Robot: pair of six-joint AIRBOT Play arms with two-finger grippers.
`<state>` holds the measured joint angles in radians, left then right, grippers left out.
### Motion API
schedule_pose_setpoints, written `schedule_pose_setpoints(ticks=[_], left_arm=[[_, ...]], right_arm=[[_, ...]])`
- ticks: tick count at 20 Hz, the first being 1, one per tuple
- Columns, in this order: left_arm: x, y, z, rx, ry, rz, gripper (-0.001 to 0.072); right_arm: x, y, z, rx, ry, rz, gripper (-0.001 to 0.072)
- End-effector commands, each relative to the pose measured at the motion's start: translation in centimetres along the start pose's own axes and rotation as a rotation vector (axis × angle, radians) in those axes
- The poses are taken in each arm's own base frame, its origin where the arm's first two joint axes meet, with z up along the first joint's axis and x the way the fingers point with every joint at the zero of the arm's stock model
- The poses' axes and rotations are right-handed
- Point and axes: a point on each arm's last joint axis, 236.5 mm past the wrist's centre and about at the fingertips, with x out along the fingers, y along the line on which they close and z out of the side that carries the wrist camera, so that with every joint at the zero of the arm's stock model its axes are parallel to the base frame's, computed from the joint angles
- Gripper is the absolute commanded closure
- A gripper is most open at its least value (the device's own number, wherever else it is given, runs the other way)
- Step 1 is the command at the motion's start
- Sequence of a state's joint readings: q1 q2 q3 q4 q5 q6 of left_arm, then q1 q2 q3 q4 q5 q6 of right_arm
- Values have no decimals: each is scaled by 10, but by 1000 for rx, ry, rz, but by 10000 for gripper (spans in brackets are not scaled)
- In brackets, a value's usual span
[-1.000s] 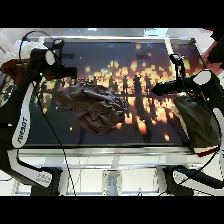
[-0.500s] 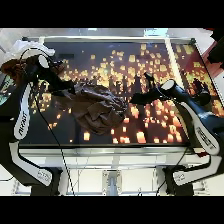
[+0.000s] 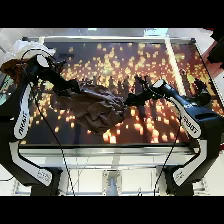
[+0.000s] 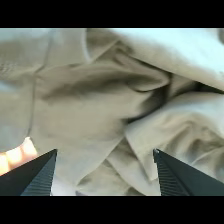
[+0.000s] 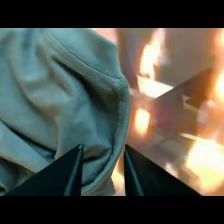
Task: Fold the shirts.
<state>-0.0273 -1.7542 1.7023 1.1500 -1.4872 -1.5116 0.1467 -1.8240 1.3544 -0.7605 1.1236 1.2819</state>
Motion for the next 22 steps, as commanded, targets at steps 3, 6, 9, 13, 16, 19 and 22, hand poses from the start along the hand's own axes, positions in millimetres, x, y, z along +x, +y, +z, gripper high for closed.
schedule_pose_setpoints(ticks=[3,6,9,13,16,19,22], left_arm=[[0,-8,2,16,-8,-36,7],[0,-8,3,16,-12,-36,7],[0,-8,2,16,-10,-36,7],[0,-7,2,52,-8,-33,154],[0,-4,1,65,-7,-20,378],[0,10,1,69,-4,35,378],[3,-2,7,31,-28,-3,378]], right_arm=[[7,0,-6,48,42,21,412],[9,7,-5,60,37,52,540],[20,20,-4,70,38,125,682],[1,41,23,38,-41,236,687],[-61,40,66,-22,-191,194,688],[-150,20,98,-26,-357,76,688],[-209,-4,97,-10,-423,-33,688]])
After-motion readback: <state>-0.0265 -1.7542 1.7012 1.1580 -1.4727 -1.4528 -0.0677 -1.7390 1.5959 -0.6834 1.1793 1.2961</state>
